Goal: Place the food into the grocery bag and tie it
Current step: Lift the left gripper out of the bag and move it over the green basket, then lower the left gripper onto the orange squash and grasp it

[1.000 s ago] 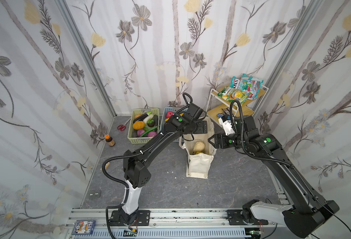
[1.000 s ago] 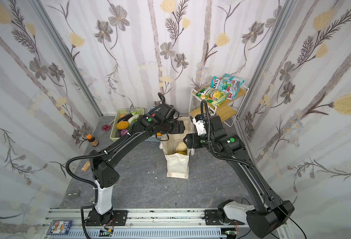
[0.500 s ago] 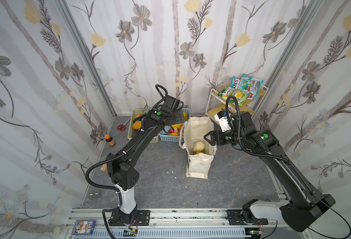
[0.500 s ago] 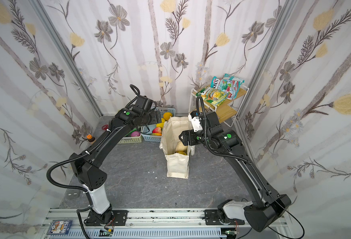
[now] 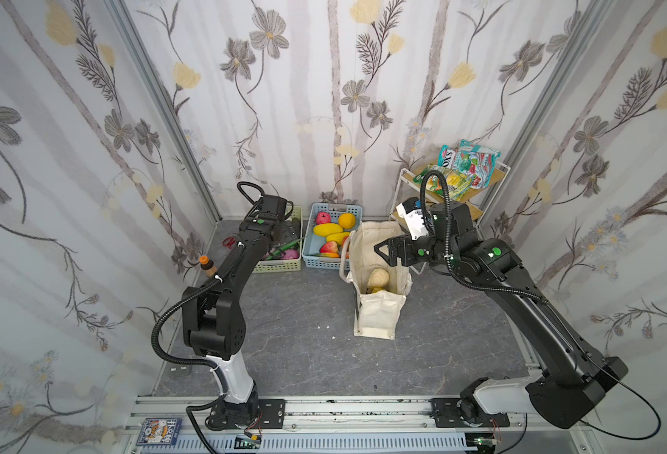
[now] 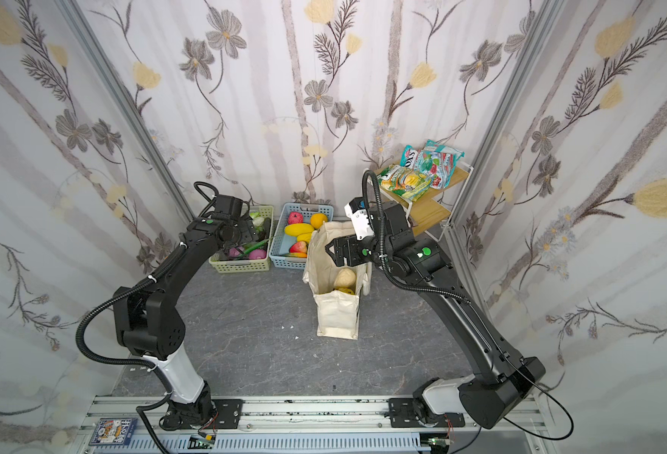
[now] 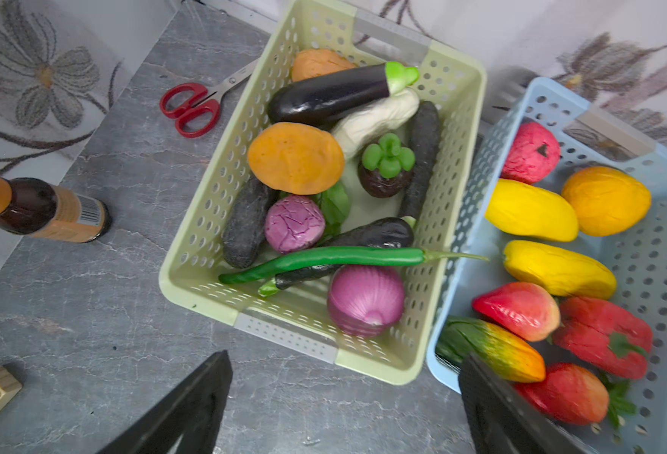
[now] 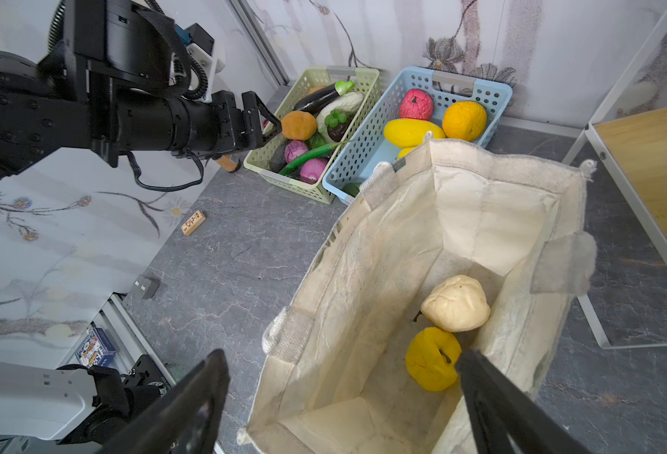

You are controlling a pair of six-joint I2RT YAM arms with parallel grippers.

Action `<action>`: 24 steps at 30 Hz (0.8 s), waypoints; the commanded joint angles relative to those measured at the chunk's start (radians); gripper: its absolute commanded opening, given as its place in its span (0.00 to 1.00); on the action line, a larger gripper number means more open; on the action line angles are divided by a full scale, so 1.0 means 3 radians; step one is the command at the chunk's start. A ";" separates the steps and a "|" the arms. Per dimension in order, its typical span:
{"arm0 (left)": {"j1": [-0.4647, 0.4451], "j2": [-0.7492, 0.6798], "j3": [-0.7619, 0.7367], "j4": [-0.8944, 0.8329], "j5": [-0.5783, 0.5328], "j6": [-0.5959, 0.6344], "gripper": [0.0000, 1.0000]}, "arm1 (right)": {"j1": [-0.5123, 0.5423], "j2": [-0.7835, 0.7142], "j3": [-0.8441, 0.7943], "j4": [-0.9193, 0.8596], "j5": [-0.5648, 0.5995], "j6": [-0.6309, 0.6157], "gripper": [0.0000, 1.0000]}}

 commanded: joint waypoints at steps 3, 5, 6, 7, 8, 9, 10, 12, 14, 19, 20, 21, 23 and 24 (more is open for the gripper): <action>0.0207 0.0146 -0.0093 0.0391 0.0019 0.0081 0.93 | 0.0116 0.0114 0.0101 0.0499 0.0086 0.0108 0.92; 0.0268 0.0243 -0.0067 0.0456 0.0014 0.0134 0.93 | 0.0179 0.0140 0.0094 0.0657 0.0098 0.0130 0.92; 0.0286 0.0282 -0.0059 0.0495 0.0002 0.0163 0.93 | 0.0202 0.0160 0.0099 0.0708 0.0106 0.0147 0.92; 0.0308 0.0345 -0.0049 0.0537 0.0014 0.0178 0.93 | 0.0214 0.0193 0.0113 0.0748 0.0109 0.0165 0.92; 0.0334 0.0404 -0.0029 0.0579 0.0044 0.0190 0.93 | 0.0225 0.0193 0.0142 0.0765 0.0103 0.0184 0.92; 0.0354 0.0461 -0.0005 0.0616 0.0068 0.0187 0.93 | 0.0230 0.0317 0.0174 0.0766 0.0101 0.0191 0.92; 0.0370 0.0525 0.0021 0.0656 0.0094 0.0192 0.93 | 0.0249 0.0364 0.0212 0.0766 0.0101 0.0196 0.92; 0.0387 0.0633 0.0094 0.0726 0.0108 0.0209 0.93 | 0.0276 0.0429 0.0265 0.0774 0.0115 0.0203 0.92; 0.0402 0.0780 0.0207 0.0761 0.0098 0.0218 0.93 | 0.0295 0.0499 0.0307 0.0796 0.0109 0.0220 0.92; 0.0445 0.1034 0.0453 0.0809 0.0043 0.0258 0.94 | 0.0367 0.0643 0.0381 0.0840 0.0129 0.0242 0.92; 0.0449 0.1085 0.0509 0.0801 0.0032 0.0268 0.94 | 0.0373 0.0662 0.0386 0.0852 0.0135 0.0250 0.92; 0.0446 0.1145 0.0572 0.0777 0.0019 0.0269 0.95 | 0.0382 0.0680 0.0390 0.0858 0.0135 0.0257 0.92; 0.0446 0.1265 0.0718 0.0681 -0.0007 0.0269 0.95 | 0.0385 0.0705 0.0413 0.0858 0.0145 0.0270 0.92; 0.0449 0.1299 0.0766 0.0653 -0.0022 0.0264 0.95 | 0.0389 0.0713 0.0421 0.0858 0.0151 0.0271 0.92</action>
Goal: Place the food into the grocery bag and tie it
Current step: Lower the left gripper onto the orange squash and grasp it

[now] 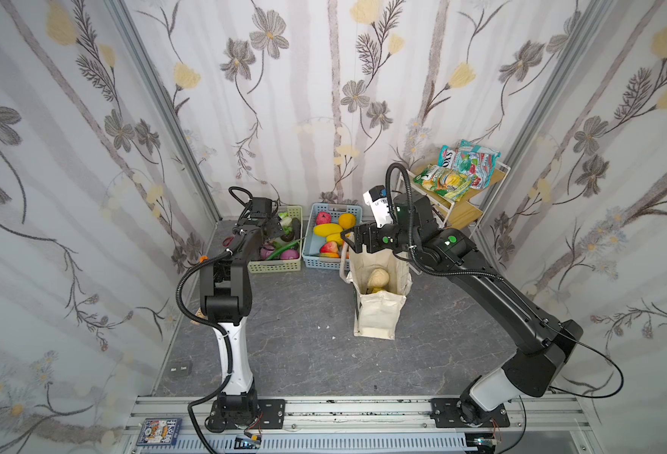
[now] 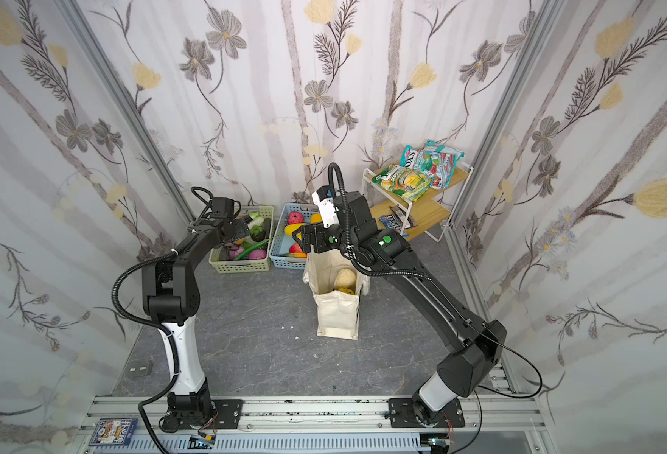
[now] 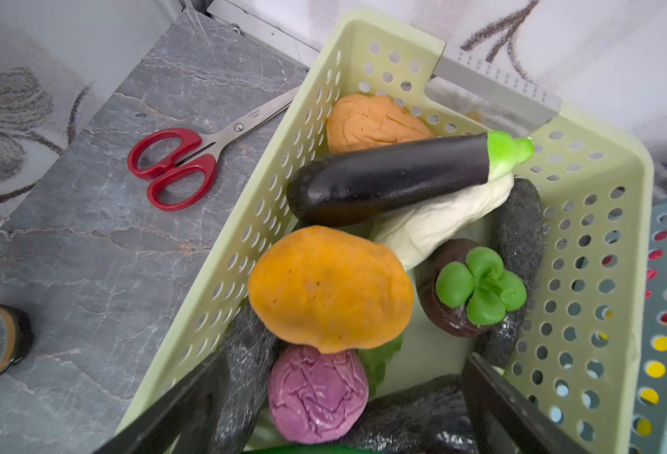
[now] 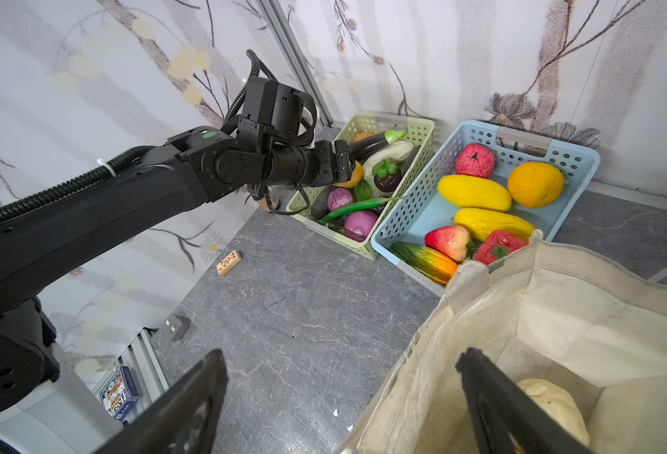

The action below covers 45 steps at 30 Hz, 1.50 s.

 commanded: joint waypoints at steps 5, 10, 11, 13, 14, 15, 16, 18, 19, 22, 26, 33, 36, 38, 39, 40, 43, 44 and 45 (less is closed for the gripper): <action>0.0004 0.0205 0.0252 -0.0137 -0.0214 -0.0021 0.95 | 0.0009 0.0055 0.0067 0.0141 0.0086 0.0035 0.92; 0.0005 0.0316 0.0410 -0.0231 -0.0238 0.0034 1.00 | 0.0011 0.0079 0.0070 0.0140 0.0086 0.0043 0.92; 0.0002 0.0349 0.0454 -0.0264 -0.0237 0.0035 0.99 | 0.0015 0.0081 0.0070 0.0140 0.0087 0.0046 0.92; 0.0005 0.0397 0.0510 -0.0308 -0.0246 0.0027 1.00 | 0.0015 0.0083 0.0070 0.0140 0.0087 0.0046 0.92; 0.0004 0.0424 0.0534 -0.0338 -0.0247 0.0020 1.00 | 0.0017 0.0081 0.0068 0.0140 0.0092 0.0043 0.92; 0.0005 0.0451 0.0560 -0.0362 -0.0248 0.0015 1.00 | 0.0018 0.0074 0.0067 0.0141 0.0097 0.0046 0.92; 0.0006 0.0480 0.0598 -0.0404 -0.0243 0.0005 1.00 | 0.0020 0.0069 0.0068 0.0136 0.0102 0.0046 0.92; 0.0005 0.0545 0.0666 -0.0482 -0.0225 -0.0001 1.00 | 0.0020 0.0059 0.0065 0.0128 0.0116 0.0046 0.92; 0.0005 0.0569 0.0689 -0.0499 -0.0238 -0.0001 1.00 | 0.0018 0.0056 0.0065 0.0117 0.0114 0.0042 0.92; 0.0005 0.0607 0.0701 -0.0520 -0.0307 0.0000 1.00 | 0.0019 0.0029 0.0037 0.0101 0.0127 0.0041 0.92; 0.0005 0.0714 0.0841 -0.0687 -0.0423 -0.0051 1.00 | 0.0021 0.0001 -0.0014 0.0099 0.0143 0.0040 0.92; 0.0005 0.0880 0.1030 -0.0766 -0.0438 -0.0068 1.00 | 0.0022 -0.0027 -0.0033 0.0073 0.0161 0.0037 0.92; 0.0002 0.0945 0.1135 -0.0849 -0.0435 -0.0090 1.00 | 0.0022 -0.0053 -0.0048 0.0053 0.0181 0.0034 0.91; 0.0002 0.0954 0.1143 -0.0855 -0.0418 -0.0102 1.00 | 0.0028 -0.0073 -0.0073 0.0062 0.0189 0.0033 0.92; 0.0001 0.0952 0.1138 -0.0849 -0.0412 -0.0097 0.99 | 0.0023 -0.0081 -0.0086 0.0067 0.0189 0.0036 0.92; 0.0004 0.0957 0.1137 -0.0846 -0.0402 -0.0094 0.98 | 0.0027 -0.0089 -0.0098 0.0073 0.0196 0.0033 0.92; 0.0005 0.0941 0.1137 -0.0842 -0.0381 -0.0056 0.95 | 0.0019 -0.0102 -0.0123 0.0073 0.0199 0.0036 0.92; 0.0004 0.0934 0.1135 -0.0836 -0.0368 -0.0043 0.94 | 0.0028 -0.0109 -0.0125 0.0073 0.0198 0.0036 0.92; 0.0002 0.0915 0.1129 -0.0834 -0.0359 -0.0031 0.93 | 0.0028 -0.0106 -0.0130 0.0073 0.0186 0.0032 0.92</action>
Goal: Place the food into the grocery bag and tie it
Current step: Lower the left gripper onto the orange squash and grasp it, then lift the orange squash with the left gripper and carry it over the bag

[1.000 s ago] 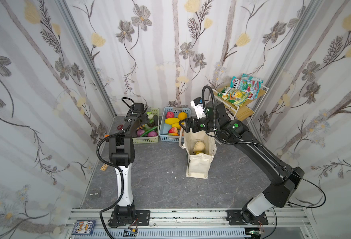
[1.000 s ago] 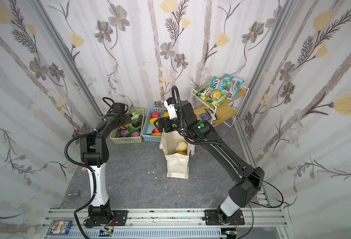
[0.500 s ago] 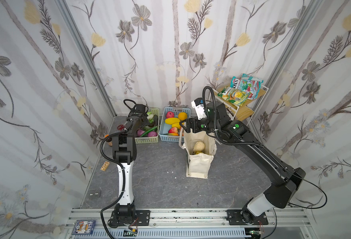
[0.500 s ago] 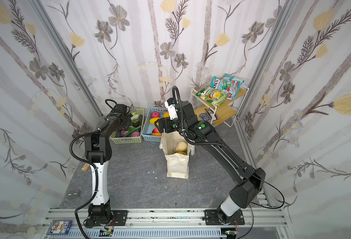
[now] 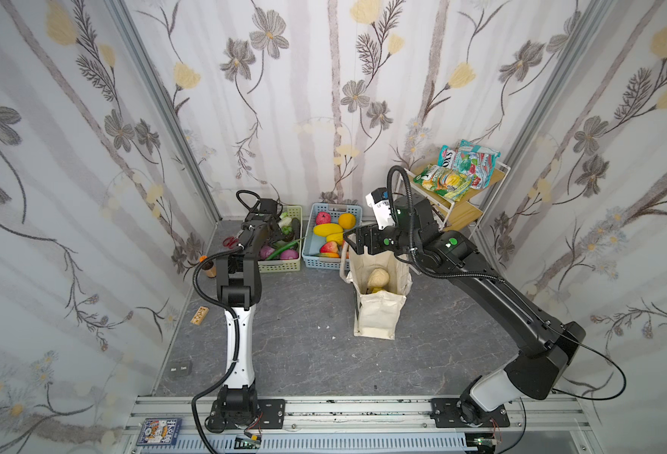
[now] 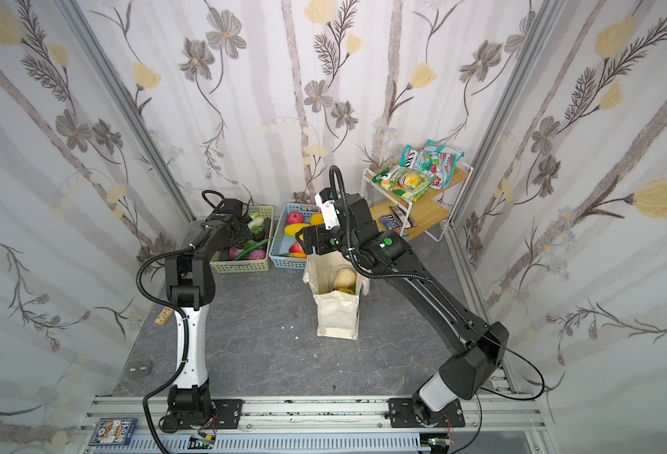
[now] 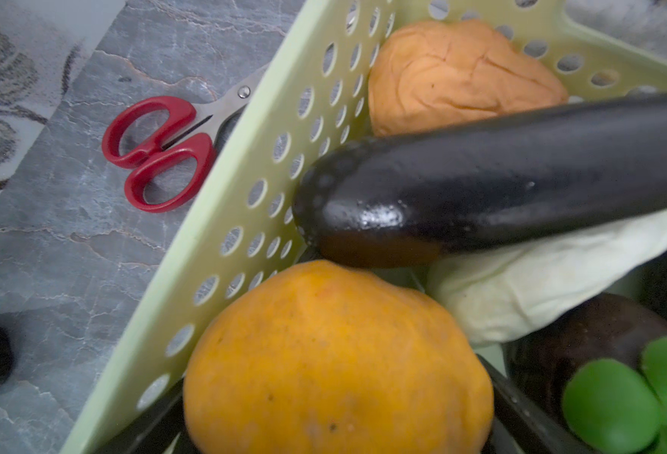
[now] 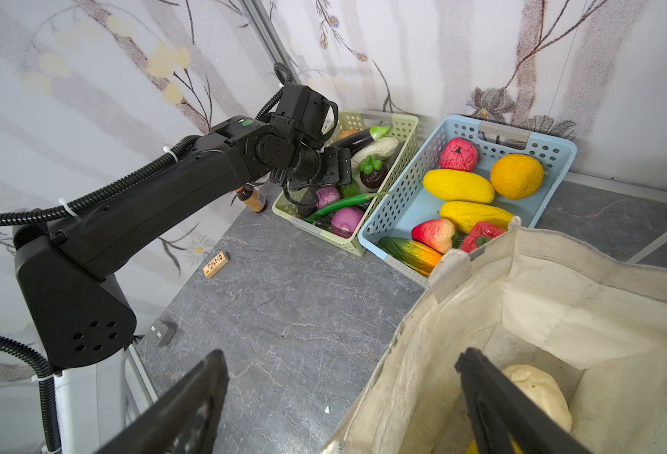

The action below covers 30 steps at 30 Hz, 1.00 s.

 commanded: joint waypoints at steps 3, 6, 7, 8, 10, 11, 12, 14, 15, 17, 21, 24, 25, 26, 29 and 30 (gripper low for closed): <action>-0.0004 -0.0075 -0.0013 -0.0019 -0.0018 0.0042 0.92 | 0.0009 -0.0026 -0.0012 0.0088 0.0020 0.0014 0.92; -0.0017 -0.0141 -0.0030 -0.0014 0.0009 0.0073 0.91 | 0.0007 -0.0018 -0.0016 0.0094 -0.0003 0.0011 0.92; -0.0023 -0.0154 -0.0034 -0.0012 0.0010 0.0082 0.91 | 0.0011 -0.0017 -0.0017 0.0097 -0.0003 0.0011 0.92; -0.0032 -0.0187 -0.0050 -0.0011 0.0011 0.0089 0.92 | 0.0014 -0.0016 -0.0017 0.0099 -0.0012 0.0013 0.92; -0.0046 -0.0249 -0.0092 -0.0006 0.0014 0.0104 0.92 | 0.0015 -0.0015 -0.0017 0.0106 -0.0018 0.0011 0.92; -0.0055 -0.0276 -0.0118 0.0004 0.0027 0.0109 0.91 | 0.0019 -0.0020 -0.0017 0.0104 -0.0019 0.0014 0.92; -0.0063 -0.0314 -0.0152 0.0006 0.0034 0.0110 0.92 | 0.0021 -0.0020 -0.0019 0.0104 -0.0017 0.0013 0.92; -0.0078 -0.0385 -0.0208 0.0012 0.0051 0.0111 0.92 | 0.0018 -0.0025 -0.0022 0.0104 -0.0019 0.0006 0.92; -0.0089 -0.0429 -0.0242 0.0011 0.0060 0.0110 0.92 | 0.0018 -0.0027 -0.0027 0.0104 -0.0013 0.0004 0.92; -0.0118 -0.0520 -0.0305 0.0016 0.0094 0.0110 0.91 | 0.0020 -0.0033 -0.0032 0.0104 -0.0009 -0.0002 0.92; -0.0204 -0.0721 -0.0413 0.0020 0.0133 0.0170 0.92 | 0.0017 -0.0027 -0.0047 0.0107 -0.0006 -0.0001 0.92; -0.0257 -0.0875 -0.0496 0.0012 0.0218 0.0191 0.92 | 0.0017 -0.0033 -0.0072 0.0119 -0.0008 -0.0004 0.92; -0.0280 -0.0922 -0.0519 -0.0002 0.0228 0.0197 0.92 | 0.0020 -0.0037 -0.0080 0.0128 -0.0009 -0.0001 0.92; -0.0305 -0.0974 -0.0551 -0.0004 0.0243 0.0209 0.91 | 0.0019 -0.0041 -0.0096 0.0143 -0.0011 -0.0004 0.92; -0.0382 -0.1149 -0.0652 -0.0021 0.0304 0.0232 0.92 | 0.0012 -0.0063 -0.0141 0.0170 0.0008 -0.0006 0.92; -0.0403 -0.1200 -0.0672 -0.0041 0.0335 0.0233 0.91 | 0.0009 -0.0074 -0.0157 0.0170 0.0022 -0.0007 0.92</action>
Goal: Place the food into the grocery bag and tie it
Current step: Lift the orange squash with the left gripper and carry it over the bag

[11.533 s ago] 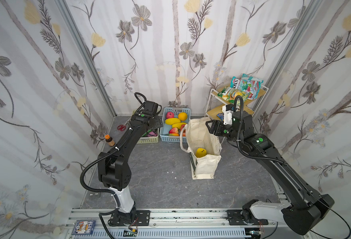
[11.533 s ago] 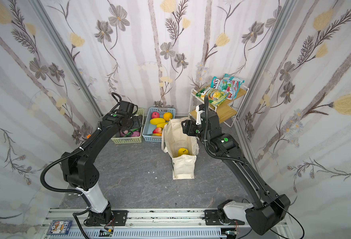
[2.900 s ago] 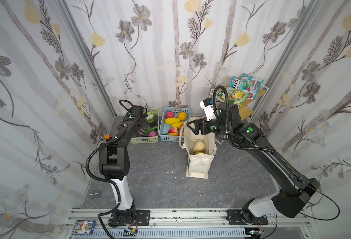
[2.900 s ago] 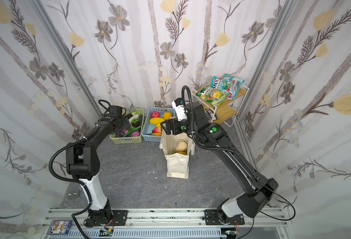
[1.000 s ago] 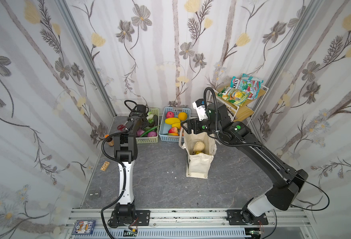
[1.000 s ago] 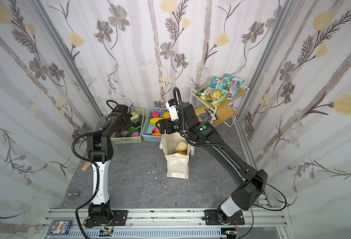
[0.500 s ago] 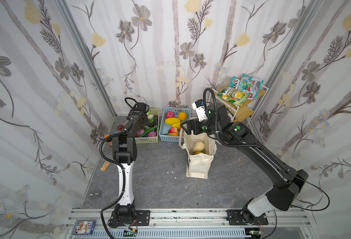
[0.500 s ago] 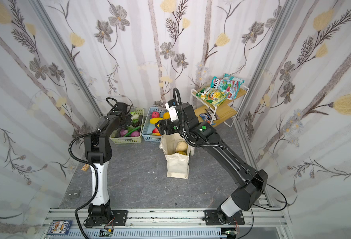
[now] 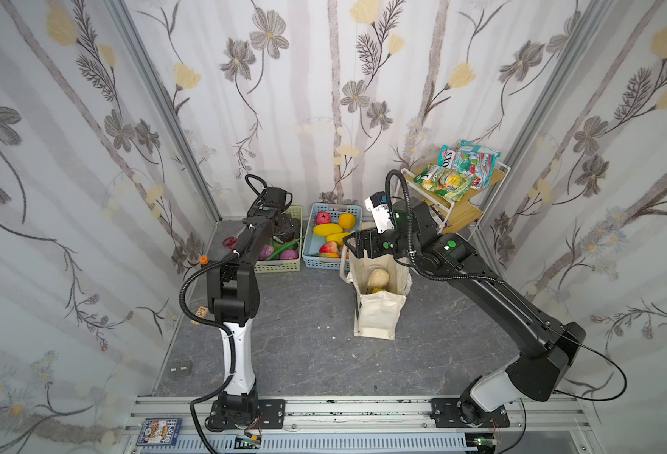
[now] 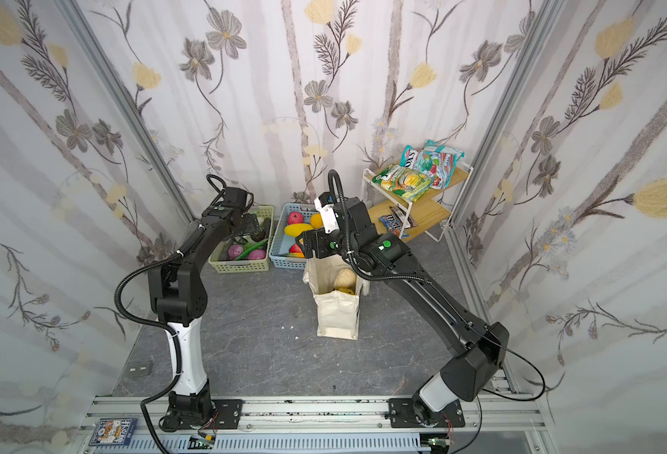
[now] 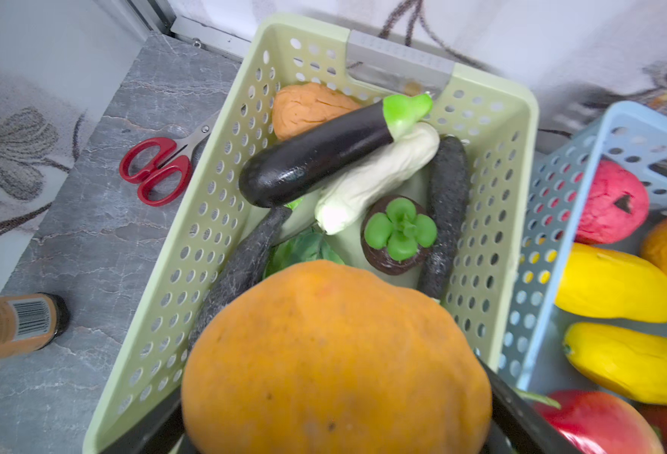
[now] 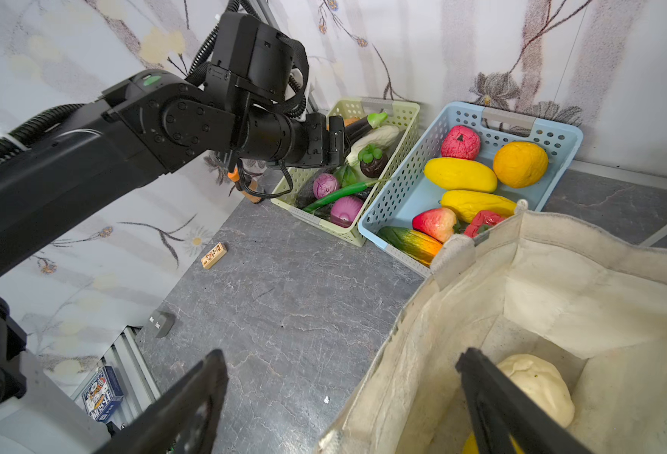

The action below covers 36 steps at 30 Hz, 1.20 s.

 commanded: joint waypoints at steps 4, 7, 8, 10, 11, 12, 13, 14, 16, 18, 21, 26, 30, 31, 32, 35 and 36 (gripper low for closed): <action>-0.0145 -0.0322 -0.0119 -0.0094 0.0172 0.0062 0.92 | -0.0066 -0.0060 -0.0088 0.0152 0.0038 0.0030 0.92; -0.0230 -0.0483 -0.0178 -0.0125 0.0243 0.0049 0.92 | -0.0151 -0.0087 -0.0131 0.0147 0.0032 0.0076 0.92; -0.0263 -0.0543 -0.0206 -0.0124 0.0277 0.0041 0.92 | -0.0183 -0.0100 -0.0142 0.0143 0.0031 0.0088 0.92; -0.0339 -0.0644 -0.0229 -0.0146 0.0316 0.0042 0.92 | -0.0237 -0.0128 -0.0165 0.0133 0.0046 0.0087 0.92; -0.0380 -0.0672 -0.0223 -0.0173 0.0325 0.0051 0.92 | -0.0253 -0.0141 -0.0175 0.0126 0.0053 0.0087 0.92; -0.0418 -0.0713 -0.0210 -0.0206 0.0333 0.0062 0.92 | -0.0275 -0.0155 -0.0188 0.0116 0.0054 0.0087 0.92; -0.0458 -0.0754 -0.0209 -0.0231 0.0340 0.0064 0.92 | -0.0292 -0.0173 -0.0205 0.0111 0.0055 0.0082 0.92; -0.0494 -0.0804 -0.0214 -0.0240 0.0363 0.0059 0.92 | -0.0307 -0.0194 -0.0228 0.0110 0.0063 0.0082 0.92; -0.0562 -0.0915 -0.0245 -0.0231 0.0444 0.0024 0.92 | -0.0346 -0.0246 -0.0282 0.0116 0.0070 0.0087 0.92; -0.0639 -0.1001 -0.0254 -0.0212 0.0495 0.0013 0.92 | -0.0378 -0.0288 -0.0323 0.0107 0.0071 0.0088 0.92; -0.0765 -0.1094 -0.0210 -0.0229 0.0531 0.0000 0.92 | -0.0439 -0.0319 -0.0376 0.0090 0.0062 0.0105 0.92; -0.0972 -0.1225 -0.0199 -0.0210 0.0646 -0.0101 0.92 | -0.0551 -0.0506 -0.0507 0.0065 0.0088 0.0133 0.92; -0.1179 -0.1307 -0.0201 -0.0170 0.0695 -0.0169 0.92 | -0.0640 -0.0599 -0.0612 0.0000 0.0122 0.0142 0.92; -0.1232 -0.1323 -0.0204 -0.0161 0.0706 -0.0197 0.92 | -0.0665 -0.0630 -0.0644 -0.0015 0.0130 0.0148 0.92; -0.1276 -0.1330 -0.0210 -0.0150 0.0715 -0.0220 0.92 | -0.0691 -0.0659 -0.0676 -0.0026 0.0135 0.0155 0.92; -0.1421 -0.1339 -0.0230 -0.0109 0.0747 -0.0277 0.92 | -0.0767 -0.0756 -0.0791 -0.0045 0.0133 0.0169 0.92; -0.1466 -0.1338 -0.0241 -0.0101 0.0750 -0.0293 0.92 | -0.0784 -0.0787 -0.0825 -0.0052 0.0134 0.0161 0.92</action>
